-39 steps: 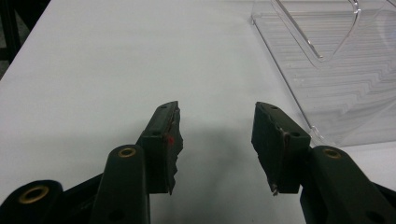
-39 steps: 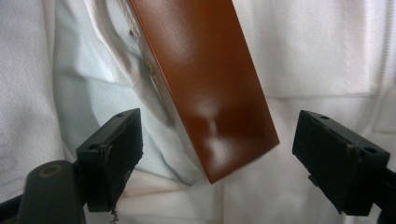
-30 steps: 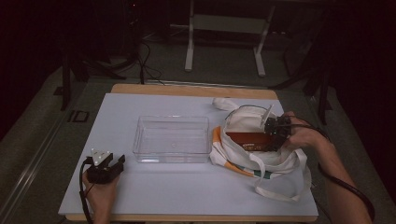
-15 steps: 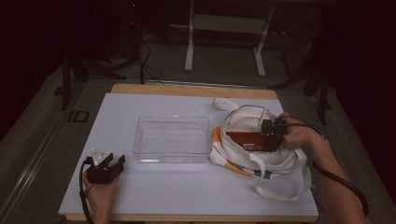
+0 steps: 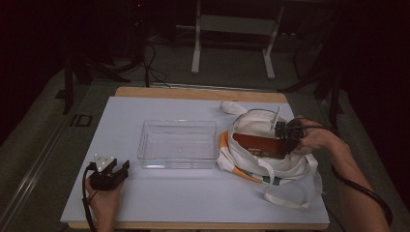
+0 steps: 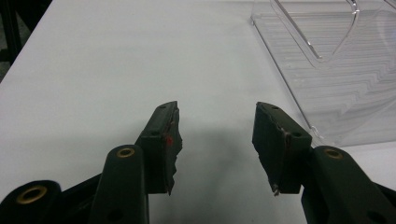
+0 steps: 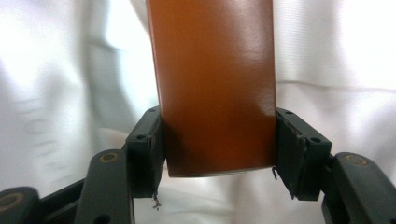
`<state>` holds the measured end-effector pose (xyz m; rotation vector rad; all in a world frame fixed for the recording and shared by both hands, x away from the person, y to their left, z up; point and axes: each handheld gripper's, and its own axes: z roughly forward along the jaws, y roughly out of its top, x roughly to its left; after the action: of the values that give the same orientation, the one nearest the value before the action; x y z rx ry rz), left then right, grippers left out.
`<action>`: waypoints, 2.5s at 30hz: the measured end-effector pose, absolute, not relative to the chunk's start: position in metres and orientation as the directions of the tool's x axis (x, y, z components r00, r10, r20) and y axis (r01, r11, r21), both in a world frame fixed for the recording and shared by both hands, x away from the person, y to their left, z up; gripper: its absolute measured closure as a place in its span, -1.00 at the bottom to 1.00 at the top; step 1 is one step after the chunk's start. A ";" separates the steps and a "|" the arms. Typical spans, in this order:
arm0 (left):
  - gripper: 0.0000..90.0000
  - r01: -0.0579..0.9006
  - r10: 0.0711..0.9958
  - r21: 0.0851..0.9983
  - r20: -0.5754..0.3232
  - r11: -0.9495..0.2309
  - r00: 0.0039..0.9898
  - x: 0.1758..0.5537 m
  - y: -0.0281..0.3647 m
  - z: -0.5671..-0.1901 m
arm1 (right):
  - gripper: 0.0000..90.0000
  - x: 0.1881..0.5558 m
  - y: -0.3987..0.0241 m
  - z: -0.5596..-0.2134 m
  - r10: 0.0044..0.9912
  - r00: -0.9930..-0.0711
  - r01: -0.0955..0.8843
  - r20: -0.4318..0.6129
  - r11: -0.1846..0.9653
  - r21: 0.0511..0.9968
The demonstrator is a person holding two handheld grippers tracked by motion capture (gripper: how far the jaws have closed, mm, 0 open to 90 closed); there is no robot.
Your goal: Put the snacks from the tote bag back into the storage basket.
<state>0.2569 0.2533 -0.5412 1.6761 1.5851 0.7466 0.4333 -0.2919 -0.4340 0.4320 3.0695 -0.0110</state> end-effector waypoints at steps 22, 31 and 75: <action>0.14 0.589 0.995 0.808 -0.057 -0.004 0.085 0.257 0.254 -0.541 | -0.47 0.434 -0.282 -0.465 0.304 -0.952 0.300 0.029 0.949 -0.098; 0.14 0.589 0.995 0.808 -0.058 -0.004 0.086 0.257 0.254 -0.541 | -0.09 0.436 -0.282 -0.467 0.280 -0.960 0.276 0.026 0.955 -0.106; 0.14 0.584 0.995 0.811 -0.055 -0.003 0.081 0.256 0.254 -0.541 | -0.04 0.429 -0.310 -0.427 0.288 -0.958 0.288 -0.015 0.957 -0.023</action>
<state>0.2561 0.2537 -0.5410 1.6695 1.5835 0.7540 0.4294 -0.3102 -0.4274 0.4557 3.0967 -0.0394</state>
